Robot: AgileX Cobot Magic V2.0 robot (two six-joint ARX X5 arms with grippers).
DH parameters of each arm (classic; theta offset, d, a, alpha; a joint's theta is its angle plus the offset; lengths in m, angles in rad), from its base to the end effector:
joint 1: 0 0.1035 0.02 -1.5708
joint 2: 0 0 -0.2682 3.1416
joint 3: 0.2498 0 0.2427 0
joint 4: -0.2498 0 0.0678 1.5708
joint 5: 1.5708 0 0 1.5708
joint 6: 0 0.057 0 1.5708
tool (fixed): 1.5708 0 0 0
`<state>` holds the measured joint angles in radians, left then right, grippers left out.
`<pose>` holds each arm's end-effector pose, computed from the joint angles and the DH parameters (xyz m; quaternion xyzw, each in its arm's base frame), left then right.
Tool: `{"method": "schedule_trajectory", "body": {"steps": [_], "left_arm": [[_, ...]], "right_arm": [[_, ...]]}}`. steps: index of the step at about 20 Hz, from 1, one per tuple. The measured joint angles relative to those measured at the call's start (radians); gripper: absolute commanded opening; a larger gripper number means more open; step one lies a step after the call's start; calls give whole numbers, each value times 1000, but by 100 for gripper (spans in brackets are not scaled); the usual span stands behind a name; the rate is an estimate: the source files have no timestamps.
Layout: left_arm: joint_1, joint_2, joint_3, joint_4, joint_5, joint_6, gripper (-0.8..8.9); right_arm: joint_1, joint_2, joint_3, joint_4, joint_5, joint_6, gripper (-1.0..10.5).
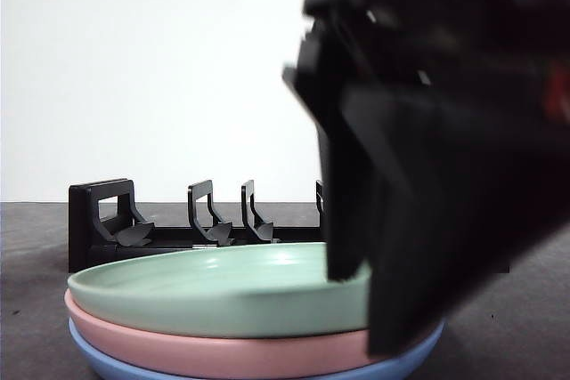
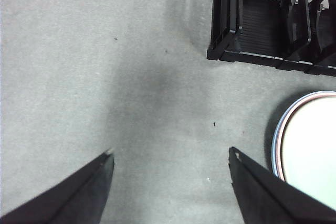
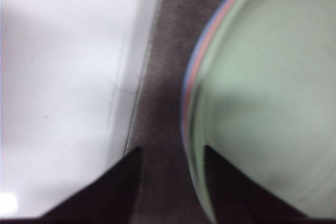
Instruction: Place the plate
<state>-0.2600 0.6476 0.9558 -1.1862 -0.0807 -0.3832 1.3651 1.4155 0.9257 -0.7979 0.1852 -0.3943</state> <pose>0.0897 -0.0191 0.2979 -0.1009 0.4266 0.0002 0.8988 0.0611 0.2415 0.1919 -0.5421 0.3333 0.5203 0.5694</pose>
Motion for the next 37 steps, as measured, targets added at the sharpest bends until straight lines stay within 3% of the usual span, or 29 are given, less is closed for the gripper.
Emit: {"method": "schedule_trajectory", "body": {"steps": [3, 6, 9, 11, 16, 19, 22, 23, 24, 25, 30, 37], "left_arm": [[0, 0, 0, 0, 0, 8, 344], [0, 0, 0, 0, 0, 29, 344], [0, 0, 0, 1, 0, 51, 344], [0, 2, 0, 11, 0, 63, 344], [0, 18, 0, 62, 0, 77, 344], [0, 20, 0, 78, 0, 77, 344], [0, 20, 0, 84, 0, 77, 343], [0, 20, 0, 84, 0, 77, 306], [0, 20, 0, 84, 0, 78, 101], [0, 20, 0, 82, 0, 80, 28], [0, 19, 0, 85, 0, 80, 7], [0, 19, 0, 99, 0, 80, 7]], "right_arm": [[-1, -14, 92, -33, 2, 134, 281], [-38, -108, 136, -29, 74, 274, 281], [-161, -206, 137, -54, 158, 391, 280], [-286, -267, 137, -58, 183, 430, 280], [-662, -372, 137, -30, 146, 429, 281], [-887, -372, 137, 65, 37, 417, 281], [-1026, -372, 137, 159, -90, 417, 278], [-1039, -372, 137, 162, -108, 417, 232], [-1039, -372, 137, 161, -112, 417, 57], [-1039, -372, 137, 161, -115, 417, 25], [-1039, -374, 137, 146, -166, 410, 23], [-1039, -374, 137, 187, -166, 410, 23]]}}
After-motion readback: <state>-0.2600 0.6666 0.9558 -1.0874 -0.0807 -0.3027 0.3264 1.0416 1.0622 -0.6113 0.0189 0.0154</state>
